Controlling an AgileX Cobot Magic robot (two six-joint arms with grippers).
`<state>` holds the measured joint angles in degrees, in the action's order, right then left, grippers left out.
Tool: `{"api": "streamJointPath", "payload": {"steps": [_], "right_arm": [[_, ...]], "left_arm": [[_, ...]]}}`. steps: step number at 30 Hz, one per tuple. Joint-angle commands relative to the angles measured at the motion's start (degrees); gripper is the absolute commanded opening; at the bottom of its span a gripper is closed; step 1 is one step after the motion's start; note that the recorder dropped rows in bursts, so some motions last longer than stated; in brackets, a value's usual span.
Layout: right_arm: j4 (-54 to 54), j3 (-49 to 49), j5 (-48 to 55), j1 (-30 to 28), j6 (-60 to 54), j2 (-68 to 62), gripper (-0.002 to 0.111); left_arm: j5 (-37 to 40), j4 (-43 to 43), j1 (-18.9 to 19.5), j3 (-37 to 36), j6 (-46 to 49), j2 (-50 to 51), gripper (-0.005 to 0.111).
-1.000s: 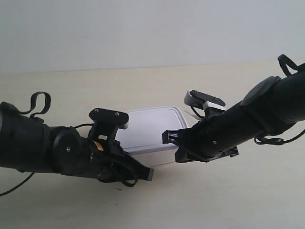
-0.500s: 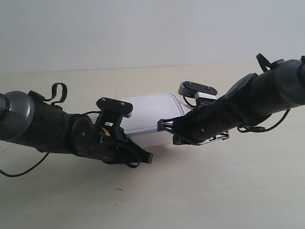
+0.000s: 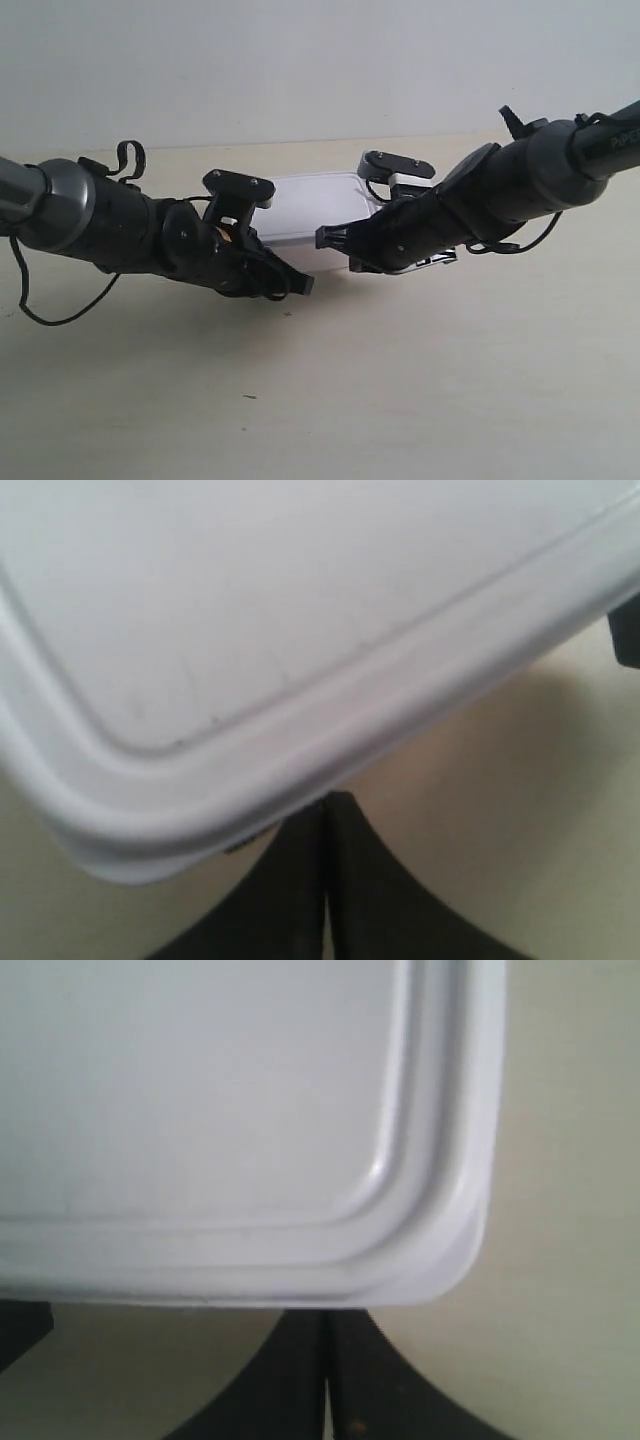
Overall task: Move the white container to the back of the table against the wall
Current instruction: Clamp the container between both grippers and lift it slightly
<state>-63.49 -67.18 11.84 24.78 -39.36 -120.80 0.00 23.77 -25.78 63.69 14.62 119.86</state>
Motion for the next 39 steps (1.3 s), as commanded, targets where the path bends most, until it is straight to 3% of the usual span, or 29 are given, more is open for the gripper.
{"api": "streamJointPath", "payload": {"steps": [1,12,26,39], "right_arm": [[0.7,-3.3,-1.1,-0.1,-0.7,-1.5,0.0],[1.6,-9.8,-1.0,-0.6,-1.2,-6.1,0.0],[2.0,-16.8,-0.8,-1.6,-1.2,-9.4,0.0],[2.0,-24.4,0.2,-1.6,-1.1,-13.4,0.0]], "left_arm": [[-0.4,-2.4,0.7,2.1,0.4,1.3,0.0],[-0.3,-2.7,0.9,10.5,3.9,6.7,0.0],[0.0,-2.7,6.5,14.2,4.9,8.8,0.0],[0.7,-6.3,7.3,21.8,4.9,13.3,0.0]]}}
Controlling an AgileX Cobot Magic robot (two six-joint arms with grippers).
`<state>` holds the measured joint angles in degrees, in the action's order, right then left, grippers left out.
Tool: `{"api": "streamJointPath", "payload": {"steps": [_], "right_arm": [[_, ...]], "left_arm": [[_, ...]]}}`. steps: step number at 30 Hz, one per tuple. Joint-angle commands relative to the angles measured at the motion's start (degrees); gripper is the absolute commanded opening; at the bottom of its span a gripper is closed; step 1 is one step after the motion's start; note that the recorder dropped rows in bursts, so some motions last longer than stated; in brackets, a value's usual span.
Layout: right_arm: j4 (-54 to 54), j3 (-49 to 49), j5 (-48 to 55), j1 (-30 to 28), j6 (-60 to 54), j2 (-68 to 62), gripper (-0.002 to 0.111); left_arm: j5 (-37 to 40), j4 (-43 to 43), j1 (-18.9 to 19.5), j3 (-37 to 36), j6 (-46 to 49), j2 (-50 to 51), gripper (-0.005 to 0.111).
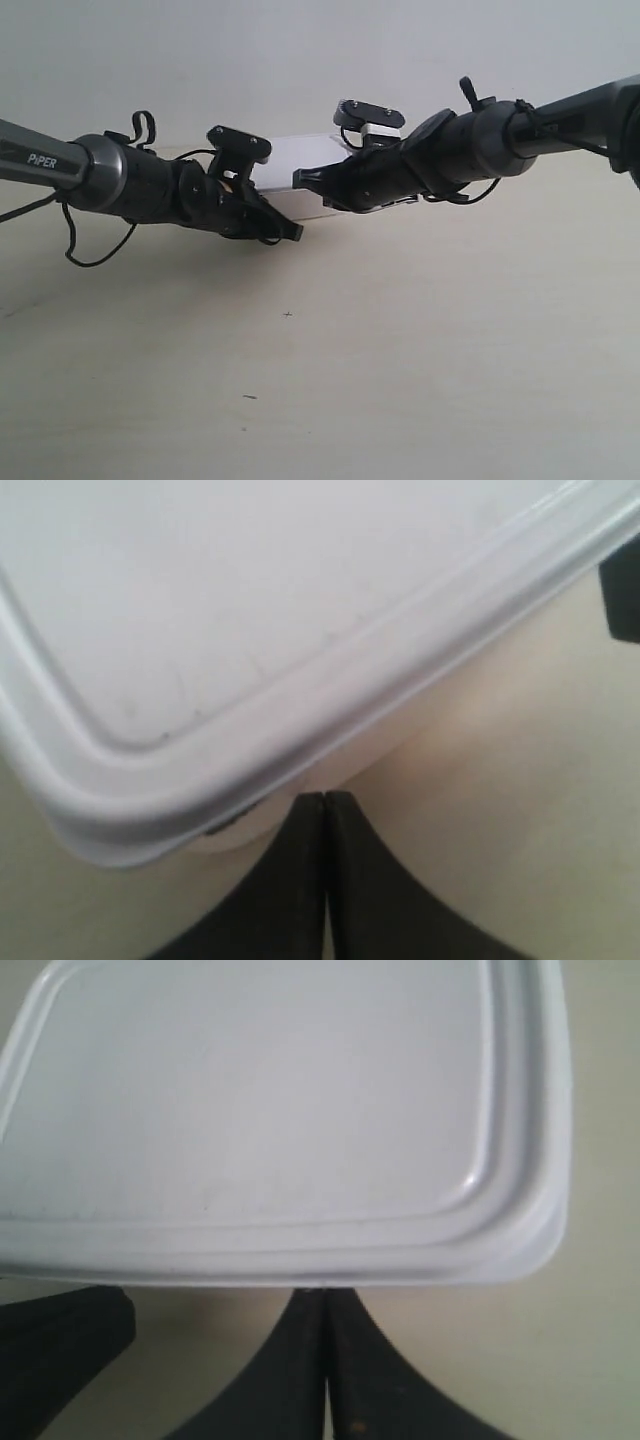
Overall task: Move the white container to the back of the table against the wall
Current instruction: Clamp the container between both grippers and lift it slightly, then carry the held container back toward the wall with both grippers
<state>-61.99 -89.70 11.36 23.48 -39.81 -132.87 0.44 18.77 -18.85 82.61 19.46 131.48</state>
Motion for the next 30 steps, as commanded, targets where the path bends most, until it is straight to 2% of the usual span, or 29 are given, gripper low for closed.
{"api": "streamJointPath", "payload": {"steps": [1,14,30], "right_arm": [[0.5,-2.1,0.7,-0.3,-0.5,-1.6,0.0],[0.6,-2.9,-4.8,-0.3,-0.8,-2.9,0.0],[0.9,-10.3,-5.8,-0.3,-1.2,-7.2,0.0]], "left_arm": [[0.5,-1.4,0.5,3.6,0.1,1.9,0.0],[2.2,-2.6,1.9,9.0,0.1,4.6,0.0],[3.1,-4.5,3.1,15.4,0.1,7.2,0.0]]}}
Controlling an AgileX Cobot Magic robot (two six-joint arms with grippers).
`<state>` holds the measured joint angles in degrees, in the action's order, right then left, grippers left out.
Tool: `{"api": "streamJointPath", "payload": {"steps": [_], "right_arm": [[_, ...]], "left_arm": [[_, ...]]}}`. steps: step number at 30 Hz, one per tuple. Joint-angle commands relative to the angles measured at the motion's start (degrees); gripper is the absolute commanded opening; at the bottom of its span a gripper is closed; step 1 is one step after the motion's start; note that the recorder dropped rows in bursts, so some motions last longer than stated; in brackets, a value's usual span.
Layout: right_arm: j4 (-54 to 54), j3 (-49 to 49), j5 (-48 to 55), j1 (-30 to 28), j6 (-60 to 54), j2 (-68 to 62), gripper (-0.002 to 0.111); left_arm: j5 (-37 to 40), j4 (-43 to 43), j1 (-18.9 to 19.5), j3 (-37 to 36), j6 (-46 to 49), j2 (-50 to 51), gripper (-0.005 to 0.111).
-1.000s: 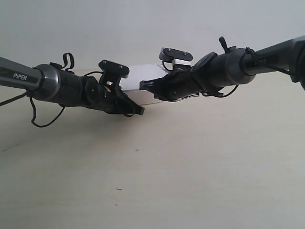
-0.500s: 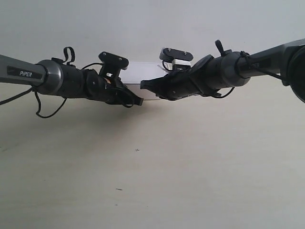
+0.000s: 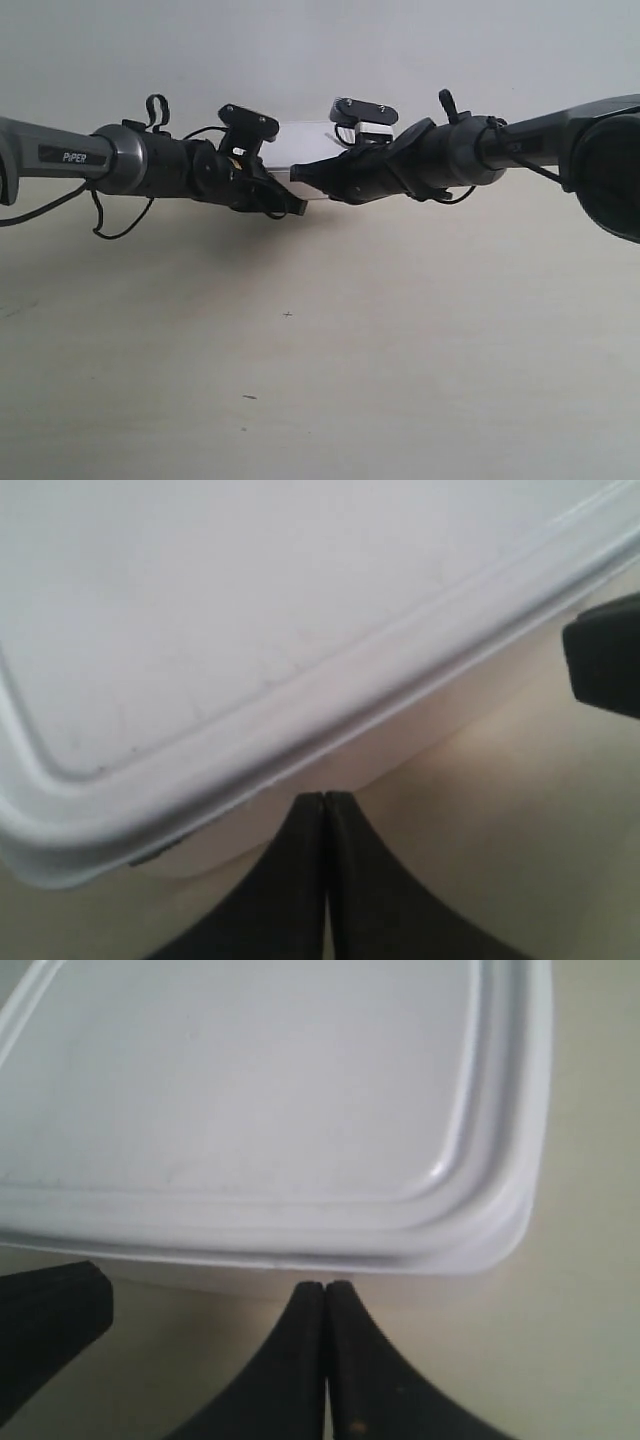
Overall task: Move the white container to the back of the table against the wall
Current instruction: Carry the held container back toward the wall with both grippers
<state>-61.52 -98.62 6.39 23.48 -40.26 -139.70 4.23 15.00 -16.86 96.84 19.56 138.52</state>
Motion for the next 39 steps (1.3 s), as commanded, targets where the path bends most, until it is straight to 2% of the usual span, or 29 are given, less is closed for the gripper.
{"api": "streamJointPath", "payload": {"steps": [1,15,23,34,39], "right_arm": [[0.4,-1.6,-0.9,-0.3,-0.7,-0.5,0.0],[0.5,-10.1,3.1,-1.6,-0.2,-4.6,0.0],[0.5,-10.5,3.4,-1.6,-0.5,-4.8,0.0],[1.3,-10.4,4.6,-1.6,-0.7,-5.1,0.0],[7.2,-10.4,11.0,-2.3,-0.5,-3.5,0.0]], "left_arm": [[-0.7,-0.7,1.5,1.2,0.0,0.2,0.0],[-4.8,-1.0,1.6,1.5,-0.2,2.8,0.0],[-0.8,-0.7,3.0,9.3,-0.2,4.5,0.0],[-0.2,-0.7,3.2,9.8,-0.4,4.5,0.0],[0.5,-0.7,3.1,9.8,-0.4,4.5,0.0]]}}
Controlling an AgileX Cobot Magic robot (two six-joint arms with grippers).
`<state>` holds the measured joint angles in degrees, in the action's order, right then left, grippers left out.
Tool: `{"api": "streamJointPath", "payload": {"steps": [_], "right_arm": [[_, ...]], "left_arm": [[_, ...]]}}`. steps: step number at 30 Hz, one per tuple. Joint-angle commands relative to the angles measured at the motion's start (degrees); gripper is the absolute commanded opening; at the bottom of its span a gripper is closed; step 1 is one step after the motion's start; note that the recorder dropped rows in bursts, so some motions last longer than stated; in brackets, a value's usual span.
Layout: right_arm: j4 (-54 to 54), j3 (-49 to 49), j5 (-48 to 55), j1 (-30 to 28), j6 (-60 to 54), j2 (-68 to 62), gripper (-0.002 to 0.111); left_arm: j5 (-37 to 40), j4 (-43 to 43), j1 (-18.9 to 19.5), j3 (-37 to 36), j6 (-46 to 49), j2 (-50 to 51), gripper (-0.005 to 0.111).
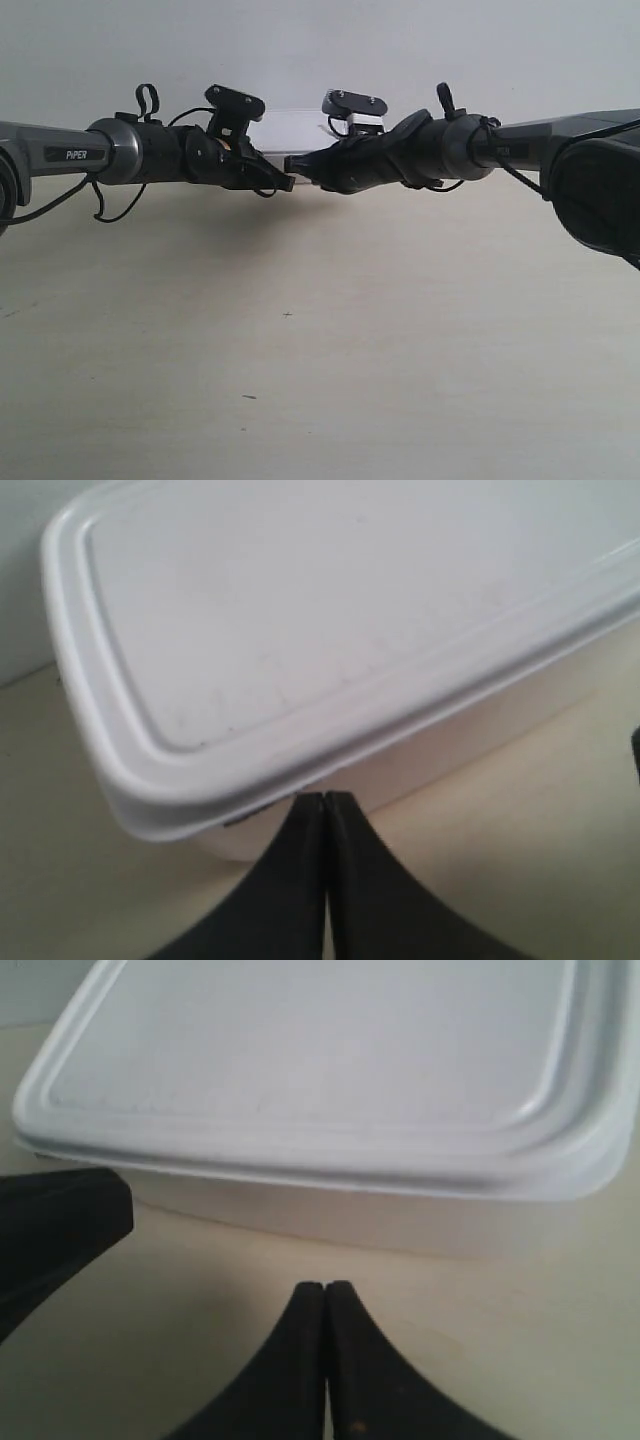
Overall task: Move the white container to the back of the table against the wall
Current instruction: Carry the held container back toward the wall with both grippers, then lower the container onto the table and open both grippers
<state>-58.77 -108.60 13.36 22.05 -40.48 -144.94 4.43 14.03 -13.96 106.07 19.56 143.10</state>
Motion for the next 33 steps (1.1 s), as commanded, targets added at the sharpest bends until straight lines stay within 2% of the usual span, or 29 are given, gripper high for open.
{"api": "streamJointPath", "payload": {"steps": [1,5,8,10,25,33], "right_arm": [[5.4,-0.4,5.5,-1.6,-0.3,2.3,0.0],[10.4,-0.4,11.6,-7.7,5.1,5.6,0.0],[10.8,-0.4,16.2,-13.1,5.1,7.0,0.0],[10.8,-0.4,18.0,-14.2,5.1,7.0,0.0],[10.0,-0.3,19.8,-12.1,3.5,7.0,0.0],[11.4,-0.3,22.5,-12.1,3.7,7.0,0.0]], "left_arm": [[0.6,0.2,0.0,0.6,-0.4,-0.1,0.0],[1.0,0.4,-0.3,0.6,-0.5,-0.1,0.0],[0.1,1.9,-1.2,0.6,-0.5,-0.1,0.0],[-0.5,1.9,-1.7,0.8,-0.3,-0.1,0.0],[-1.5,1.9,-1.6,4.0,-0.3,1.4,0.0],[8.4,0.0,-0.3,3.6,0.0,-1.2,0.0]]}}
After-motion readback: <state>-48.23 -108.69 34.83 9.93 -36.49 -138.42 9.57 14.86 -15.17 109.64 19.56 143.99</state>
